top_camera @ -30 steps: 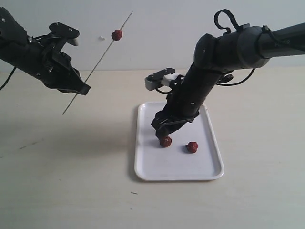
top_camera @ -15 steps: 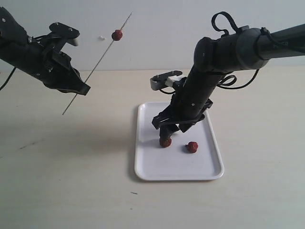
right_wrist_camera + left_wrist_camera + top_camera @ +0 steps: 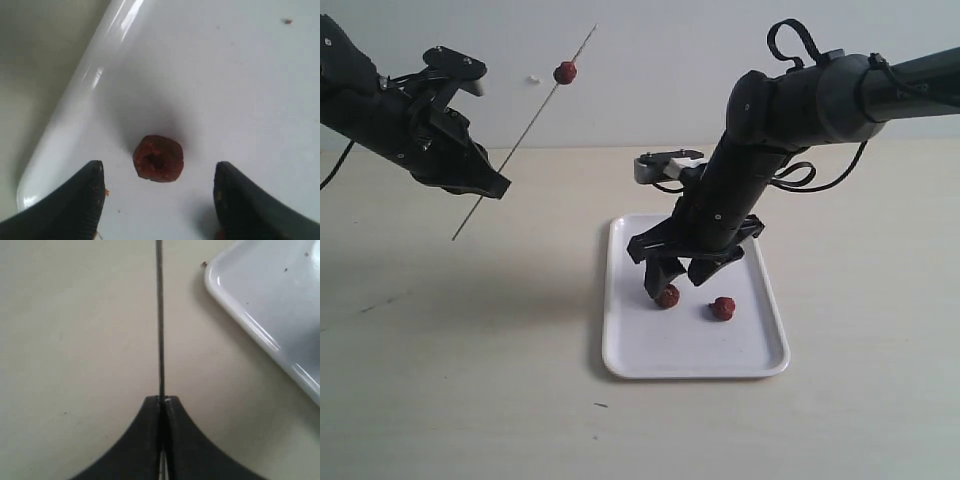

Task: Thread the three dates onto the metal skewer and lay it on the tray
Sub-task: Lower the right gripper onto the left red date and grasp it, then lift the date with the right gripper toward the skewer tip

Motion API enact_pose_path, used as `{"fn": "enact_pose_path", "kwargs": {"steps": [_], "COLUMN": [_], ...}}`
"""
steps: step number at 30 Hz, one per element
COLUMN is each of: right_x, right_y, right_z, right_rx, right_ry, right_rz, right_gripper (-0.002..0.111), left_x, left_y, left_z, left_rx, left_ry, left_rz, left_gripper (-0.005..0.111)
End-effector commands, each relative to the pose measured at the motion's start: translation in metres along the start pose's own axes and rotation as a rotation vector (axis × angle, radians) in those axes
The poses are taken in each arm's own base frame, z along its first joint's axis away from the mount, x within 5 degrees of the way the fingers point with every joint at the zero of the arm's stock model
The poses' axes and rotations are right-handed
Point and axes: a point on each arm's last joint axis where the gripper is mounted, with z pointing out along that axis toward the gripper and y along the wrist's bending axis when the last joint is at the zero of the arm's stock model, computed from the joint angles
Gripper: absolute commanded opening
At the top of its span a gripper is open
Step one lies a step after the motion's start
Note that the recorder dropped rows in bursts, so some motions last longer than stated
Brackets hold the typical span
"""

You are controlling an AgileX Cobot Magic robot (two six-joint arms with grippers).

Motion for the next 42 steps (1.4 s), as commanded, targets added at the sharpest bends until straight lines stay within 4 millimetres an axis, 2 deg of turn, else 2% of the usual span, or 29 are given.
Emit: {"fn": "enact_pose_path", "kwargs": {"steps": [1,8,12,27,37,42], "right_x": [-0.002,-0.003,-0.003,0.001,0.001,0.002], "right_y": [0.006,0.026,0.022,0.019,0.02,0.022], "right_z": [0.0,0.008,0.009,0.027,0.027,0.027], "right_rx": [-0.002,0.058,0.165,0.154,0.134,0.12], "right_ry": [-0.004,-0.023,-0.034,0.012,0.018,0.021], "right_rz": [0.055,0.021,0.068,0.107,0.088,0.061], "right_gripper": [0.057,0.057,0.057,0.056,0.042,0.026], "left_x": [-0.003,-0.003,-0.003,-0.003,-0.003,-0.003], "left_y": [0.003,0.002,0.002,0.001,0.001,0.001], "left_z": [-0.002,-0.002,-0.002,-0.002,-0.002,-0.002], "left_rx": [-0.01,-0.002,0.005,0.006,0.006,0.006], "left_ry": [-0.023,-0.022,-0.015,-0.015,-0.015,-0.015], "left_rz": [-0.036,-0.044,-0.05,-0.063,-0.066,-0.066], "left_gripper": [0.0,0.0,0.0,0.0,0.0,0.0]}}
